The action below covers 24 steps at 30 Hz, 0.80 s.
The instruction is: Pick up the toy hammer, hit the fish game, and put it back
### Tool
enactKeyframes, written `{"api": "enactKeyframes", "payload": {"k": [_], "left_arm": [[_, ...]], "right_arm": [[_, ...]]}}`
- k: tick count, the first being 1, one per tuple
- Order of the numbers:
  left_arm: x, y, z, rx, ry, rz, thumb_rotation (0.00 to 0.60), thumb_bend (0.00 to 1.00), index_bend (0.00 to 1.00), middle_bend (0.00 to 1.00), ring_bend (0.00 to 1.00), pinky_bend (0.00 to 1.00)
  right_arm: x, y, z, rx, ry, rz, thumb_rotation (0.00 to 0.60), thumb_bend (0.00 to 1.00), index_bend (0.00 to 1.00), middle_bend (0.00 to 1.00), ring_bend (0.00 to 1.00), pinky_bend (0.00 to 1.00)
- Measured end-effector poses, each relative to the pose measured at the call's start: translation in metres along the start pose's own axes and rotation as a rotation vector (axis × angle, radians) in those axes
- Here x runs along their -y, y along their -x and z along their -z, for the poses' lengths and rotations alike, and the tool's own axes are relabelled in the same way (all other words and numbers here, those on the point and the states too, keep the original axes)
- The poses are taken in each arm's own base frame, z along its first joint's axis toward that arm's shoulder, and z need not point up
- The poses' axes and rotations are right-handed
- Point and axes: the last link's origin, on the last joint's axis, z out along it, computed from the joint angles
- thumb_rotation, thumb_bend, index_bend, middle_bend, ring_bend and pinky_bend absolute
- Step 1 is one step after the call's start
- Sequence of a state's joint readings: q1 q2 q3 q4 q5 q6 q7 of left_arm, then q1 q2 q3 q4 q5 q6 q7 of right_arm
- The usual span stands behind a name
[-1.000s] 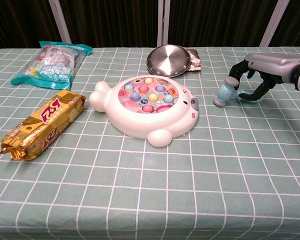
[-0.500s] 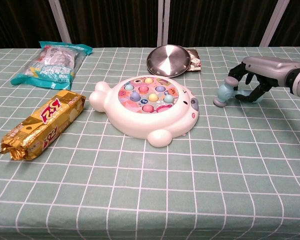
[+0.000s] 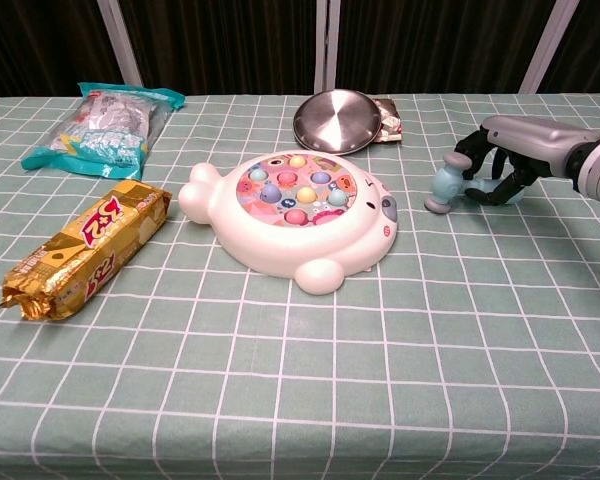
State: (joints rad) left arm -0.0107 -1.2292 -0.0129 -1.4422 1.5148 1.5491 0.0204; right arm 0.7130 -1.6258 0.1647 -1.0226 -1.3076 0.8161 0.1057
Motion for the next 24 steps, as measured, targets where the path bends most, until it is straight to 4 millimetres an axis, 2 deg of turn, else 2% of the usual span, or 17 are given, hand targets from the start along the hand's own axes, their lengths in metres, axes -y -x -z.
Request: {"api": "enactKeyframes", "payload": {"k": [9, 13, 19, 24], "left_arm": [[0.001, 0.001, 0.002, 0.003, -0.003, 0.0, 0.6, 0.0, 0.13, 0.14, 0.05, 0.02], [0.001, 0.0, 0.002, 0.002, -0.004, -0.002, 0.6, 0.0, 0.13, 0.14, 0.05, 0.02], [0.001, -0.002, 0.002, -0.002, -0.003, -0.006, 0.6, 0.0, 0.13, 0.14, 0.05, 0.02], [-0.001, -0.003, 0.002, -0.004, 0.006, -0.009, 0.6, 0.0, 0.13, 0.14, 0.05, 0.02]], "right_arm": [[-0.006, 0.002, -0.001, -0.035, -0.016, -0.046, 0.6, 0.49, 0.64, 0.6, 0.42, 0.52], [-0.007, -0.001, 0.001, -0.064, -0.048, -0.061, 0.6, 0.57, 0.68, 0.63, 0.46, 0.58], [-0.005, -0.024, 0.011, -0.136, -0.148, -0.033, 0.6, 0.64, 0.72, 0.67, 0.51, 0.62], [0.01, -0.047, 0.024, -0.161, -0.232, -0.009, 0.6, 0.67, 0.73, 0.7, 0.54, 0.65]]}}
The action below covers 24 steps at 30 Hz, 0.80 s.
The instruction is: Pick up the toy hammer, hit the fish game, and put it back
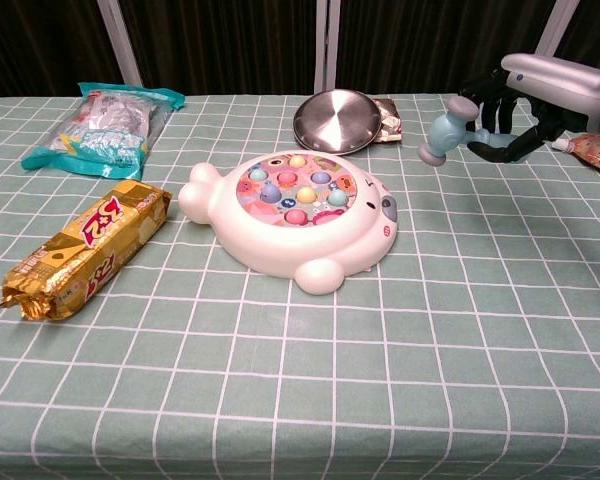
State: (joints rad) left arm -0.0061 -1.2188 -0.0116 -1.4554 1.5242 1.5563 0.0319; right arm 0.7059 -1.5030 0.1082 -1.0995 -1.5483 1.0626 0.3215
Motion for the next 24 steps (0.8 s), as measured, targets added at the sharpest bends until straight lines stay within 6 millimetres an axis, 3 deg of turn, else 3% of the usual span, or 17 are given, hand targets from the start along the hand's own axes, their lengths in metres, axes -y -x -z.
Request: {"api": "enactKeyframes", "payload": {"k": [8, 17, 24], "left_arm": [[-0.002, -0.001, 0.0, -0.003, 0.005, 0.0, 0.6, 0.0, 0.13, 0.14, 0.05, 0.02], [0.0, 0.0, 0.001, 0.004, -0.006, 0.003, 0.6, 0.0, 0.13, 0.14, 0.05, 0.02], [0.002, 0.003, 0.002, 0.009, -0.013, 0.007, 0.6, 0.0, 0.13, 0.14, 0.05, 0.02]], "right_arm": [[0.054, -0.022, -0.007, 0.057, -0.115, 0.075, 0.6, 0.67, 0.73, 0.7, 0.55, 0.66], [0.091, -0.008, -0.035, 0.185, -0.16, 0.205, 0.6, 0.67, 0.74, 0.71, 0.55, 0.66], [0.101, 0.006, -0.048, 0.237, -0.15, 0.248, 0.6, 0.67, 0.74, 0.71, 0.55, 0.66]]}}
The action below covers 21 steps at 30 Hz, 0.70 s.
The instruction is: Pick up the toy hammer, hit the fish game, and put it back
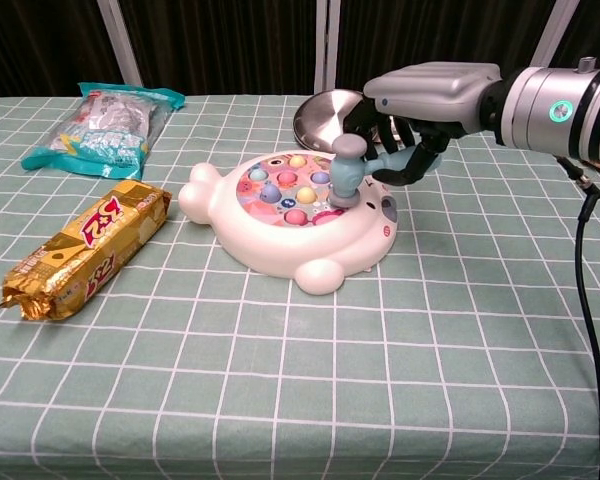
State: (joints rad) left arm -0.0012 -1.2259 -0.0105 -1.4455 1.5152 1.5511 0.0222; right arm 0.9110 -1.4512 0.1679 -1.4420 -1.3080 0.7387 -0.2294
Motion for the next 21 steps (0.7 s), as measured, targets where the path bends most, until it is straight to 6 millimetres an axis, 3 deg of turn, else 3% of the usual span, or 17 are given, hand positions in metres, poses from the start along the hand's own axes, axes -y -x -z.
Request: {"api": "enactKeyframes", "payload": {"k": [10, 21], "left_arm": [[0.001, 0.0, 0.0, -0.009, 0.001, 0.004, 0.6, 0.0, 0.13, 0.14, 0.05, 0.02], [0.004, 0.001, 0.004, -0.004, -0.015, 0.004, 0.6, 0.0, 0.13, 0.14, 0.05, 0.02]], "right_arm": [[-0.003, -0.015, -0.004, -0.062, 0.03, -0.029, 0.6, 0.67, 0.74, 0.7, 0.55, 0.66], [0.0, -0.007, -0.04, -0.013, 0.061, -0.009, 0.6, 0.67, 0.74, 0.7, 0.55, 0.66]]}}
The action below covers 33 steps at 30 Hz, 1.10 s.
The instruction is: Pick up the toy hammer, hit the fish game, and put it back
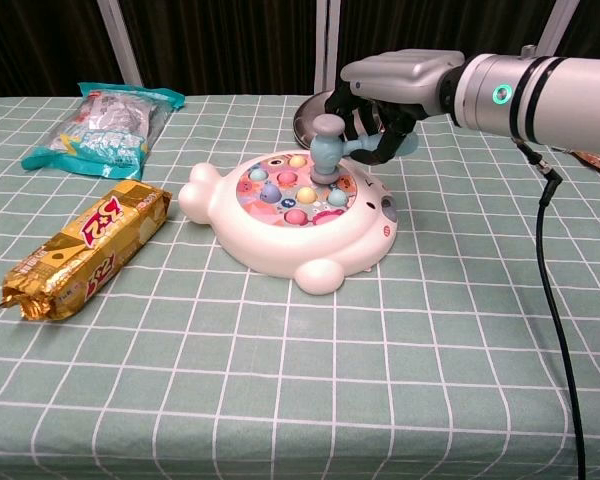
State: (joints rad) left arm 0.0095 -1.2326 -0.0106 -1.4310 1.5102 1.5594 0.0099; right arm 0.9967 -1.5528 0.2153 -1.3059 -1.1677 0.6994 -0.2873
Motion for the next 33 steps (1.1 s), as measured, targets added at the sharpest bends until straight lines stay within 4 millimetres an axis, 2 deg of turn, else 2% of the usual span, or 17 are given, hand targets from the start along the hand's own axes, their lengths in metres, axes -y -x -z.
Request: {"api": "enactKeyframes", "payload": {"k": [4, 10, 14, 26, 30, 33], "left_arm": [[0.001, 0.0, 0.002, 0.0, -0.005, 0.001, 0.6, 0.0, 0.13, 0.14, 0.05, 0.02], [0.001, 0.0, 0.001, -0.002, -0.002, 0.004, 0.6, 0.0, 0.13, 0.14, 0.05, 0.02], [0.001, 0.0, 0.001, -0.005, -0.003, 0.002, 0.6, 0.0, 0.13, 0.14, 0.05, 0.02], [0.004, 0.002, 0.004, 0.007, -0.017, 0.006, 0.6, 0.0, 0.13, 0.14, 0.05, 0.02], [0.006, 0.003, 0.005, 0.005, -0.021, 0.008, 0.6, 0.0, 0.13, 0.14, 0.05, 0.02], [0.006, 0.001, 0.004, -0.004, -0.016, 0.01, 0.6, 0.0, 0.13, 0.14, 0.05, 0.02]], "right_arm": [[0.004, 0.004, -0.009, 0.024, 0.0, 0.01, 0.6, 0.67, 0.74, 0.7, 0.55, 0.66], [0.002, -0.013, -0.008, -0.029, 0.007, -0.021, 0.6, 0.67, 0.74, 0.7, 0.55, 0.66], [0.01, -0.017, -0.013, -0.033, -0.012, -0.021, 0.6, 0.67, 0.74, 0.7, 0.55, 0.66], [0.027, -0.005, -0.035, 0.03, -0.015, 0.048, 0.6, 0.67, 0.74, 0.7, 0.55, 0.66], [0.026, -0.01, -0.031, -0.002, -0.007, 0.023, 0.6, 0.67, 0.74, 0.7, 0.55, 0.66], [0.017, -0.018, -0.023, -0.037, 0.013, -0.002, 0.6, 0.67, 0.74, 0.7, 0.55, 0.66]]}}
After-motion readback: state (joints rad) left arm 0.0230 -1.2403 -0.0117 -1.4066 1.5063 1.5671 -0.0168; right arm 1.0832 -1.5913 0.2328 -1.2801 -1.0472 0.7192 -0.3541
